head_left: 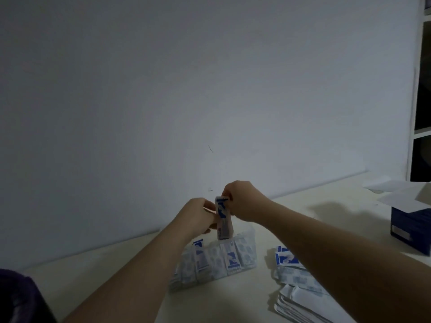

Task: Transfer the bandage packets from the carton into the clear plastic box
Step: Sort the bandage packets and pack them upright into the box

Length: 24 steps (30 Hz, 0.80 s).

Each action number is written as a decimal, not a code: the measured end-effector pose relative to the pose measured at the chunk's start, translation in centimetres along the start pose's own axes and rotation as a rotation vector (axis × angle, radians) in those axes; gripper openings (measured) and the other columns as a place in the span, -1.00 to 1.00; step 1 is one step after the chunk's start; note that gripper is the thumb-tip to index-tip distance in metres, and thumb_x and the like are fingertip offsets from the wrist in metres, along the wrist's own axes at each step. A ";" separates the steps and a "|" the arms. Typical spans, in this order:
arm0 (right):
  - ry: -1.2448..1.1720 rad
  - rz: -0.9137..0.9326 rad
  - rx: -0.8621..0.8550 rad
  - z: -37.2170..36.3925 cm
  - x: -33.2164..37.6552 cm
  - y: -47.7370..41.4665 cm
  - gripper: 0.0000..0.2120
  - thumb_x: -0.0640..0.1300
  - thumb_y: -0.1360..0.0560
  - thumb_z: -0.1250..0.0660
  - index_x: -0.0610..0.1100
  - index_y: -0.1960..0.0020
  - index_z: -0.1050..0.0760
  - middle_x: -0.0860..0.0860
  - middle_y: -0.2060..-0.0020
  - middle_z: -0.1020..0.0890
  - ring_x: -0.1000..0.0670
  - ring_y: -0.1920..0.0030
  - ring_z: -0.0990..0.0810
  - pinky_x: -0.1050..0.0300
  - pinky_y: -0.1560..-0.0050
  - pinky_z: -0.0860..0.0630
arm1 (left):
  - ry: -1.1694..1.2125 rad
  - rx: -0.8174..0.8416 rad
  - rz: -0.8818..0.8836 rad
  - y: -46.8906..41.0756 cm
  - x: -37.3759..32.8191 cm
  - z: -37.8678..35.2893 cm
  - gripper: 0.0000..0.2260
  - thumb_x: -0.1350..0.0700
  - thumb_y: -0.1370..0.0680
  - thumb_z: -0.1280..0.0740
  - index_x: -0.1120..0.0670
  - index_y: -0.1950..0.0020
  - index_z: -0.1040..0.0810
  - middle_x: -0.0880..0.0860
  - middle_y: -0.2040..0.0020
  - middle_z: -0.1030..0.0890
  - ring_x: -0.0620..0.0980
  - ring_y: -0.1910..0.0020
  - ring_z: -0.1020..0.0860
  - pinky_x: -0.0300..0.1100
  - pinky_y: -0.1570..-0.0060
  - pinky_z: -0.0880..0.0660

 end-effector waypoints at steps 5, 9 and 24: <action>0.242 0.010 0.183 -2.1 0.3 -1.3 -0.89 -0.28 -0.49 -0.30 -0.30 0.02 -0.51 -0.14 0.14 -0.58 -0.01 0.23 -0.47 0.18 0.15 -0.47 | 0.022 0.082 0.183 -1.5 1.8 -1.5 -0.67 0.21 -0.48 -0.41 0.12 -0.16 -0.36 0.12 0.10 -0.62 -0.02 0.22 -0.57 -0.20 0.20 -0.55; 0.404 0.010 0.306 -2.9 1.1 -1.6 -0.87 -0.28 -0.49 -0.33 -0.30 0.20 -0.45 -0.04 0.35 -0.41 0.01 0.37 -0.38 0.21 0.23 -0.41 | -0.280 0.163 0.130 -2.3 1.9 -1.8 -0.73 0.17 -0.51 -0.36 0.17 -0.20 -0.51 0.06 0.26 -0.52 -0.06 0.35 -0.43 -0.30 0.37 -0.34; 0.583 0.018 0.425 -5.3 1.6 -2.4 -0.62 -0.27 -0.52 -0.25 -0.17 0.42 -0.21 -0.05 0.43 -0.29 0.03 0.44 -0.25 0.16 0.17 -0.35 | -0.730 0.267 0.056 -3.7 3.3 -2.0 -0.68 0.02 -0.56 -0.22 0.13 -0.23 -0.56 0.09 -0.02 -0.54 0.00 0.07 -0.45 -0.21 0.05 -0.37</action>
Point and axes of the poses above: each hand's wrist, its own y-axis away from the middle knuckle, its own z-axis out of the back of the hand, x = y × z, the point moved 2 cm from there along -y, towards the middle knuckle
